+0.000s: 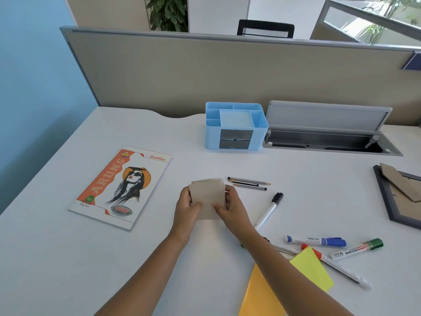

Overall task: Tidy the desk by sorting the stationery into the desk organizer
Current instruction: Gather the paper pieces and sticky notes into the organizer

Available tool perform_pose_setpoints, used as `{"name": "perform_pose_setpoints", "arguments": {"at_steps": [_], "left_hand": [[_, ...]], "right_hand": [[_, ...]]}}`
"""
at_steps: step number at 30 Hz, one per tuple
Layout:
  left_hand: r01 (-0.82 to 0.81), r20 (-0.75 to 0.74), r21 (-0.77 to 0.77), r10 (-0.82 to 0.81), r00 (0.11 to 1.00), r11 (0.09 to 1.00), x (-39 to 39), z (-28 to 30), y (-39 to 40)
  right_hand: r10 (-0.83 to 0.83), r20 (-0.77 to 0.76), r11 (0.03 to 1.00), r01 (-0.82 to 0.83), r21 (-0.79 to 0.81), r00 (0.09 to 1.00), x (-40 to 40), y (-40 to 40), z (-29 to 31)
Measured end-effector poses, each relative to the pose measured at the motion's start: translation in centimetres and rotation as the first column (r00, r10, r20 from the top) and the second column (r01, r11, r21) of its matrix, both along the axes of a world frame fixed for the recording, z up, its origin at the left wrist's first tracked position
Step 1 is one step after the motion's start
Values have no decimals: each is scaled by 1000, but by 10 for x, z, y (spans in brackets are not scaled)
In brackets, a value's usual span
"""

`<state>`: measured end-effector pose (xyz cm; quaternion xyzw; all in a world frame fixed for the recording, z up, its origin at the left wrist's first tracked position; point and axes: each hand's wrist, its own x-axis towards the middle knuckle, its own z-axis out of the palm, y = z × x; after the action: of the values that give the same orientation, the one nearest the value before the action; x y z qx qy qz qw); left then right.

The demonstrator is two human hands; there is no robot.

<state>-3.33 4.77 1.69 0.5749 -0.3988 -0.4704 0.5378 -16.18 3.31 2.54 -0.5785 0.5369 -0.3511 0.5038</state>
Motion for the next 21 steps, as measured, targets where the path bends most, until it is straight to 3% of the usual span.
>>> {"name": "perform_pose_setpoints", "arguments": {"at_steps": [4, 7, 9, 12, 17, 21], "left_hand": [[-12, 149, -55, 20, 989, 998, -3, -4, 7], [-70, 412, -231, 163, 896, 970, -2, -17, 15], [-71, 486, -264, 196, 852, 962, 1, -21, 11], [-15, 590, -248, 163, 791, 969, 8, -23, -6], [104, 718, -196, 71, 692, 975, 28, -34, -33], [6, 697, -239, 167, 697, 971, 36, -34, -52]], "right_hand": [[8, -23, 999, -9, -47, 1000, 0, 1, -2], [-31, -55, 990, 23, -139, 998, 2, 3, 0], [-23, -65, 981, 10, -191, 998, 4, 1, 7], [26, -223, 957, -89, -278, 974, 5, -14, 20], [101, -522, 952, -234, -196, 847, -3, -41, 41], [10, -417, 977, -97, -188, 909, -13, -76, 73]]}}
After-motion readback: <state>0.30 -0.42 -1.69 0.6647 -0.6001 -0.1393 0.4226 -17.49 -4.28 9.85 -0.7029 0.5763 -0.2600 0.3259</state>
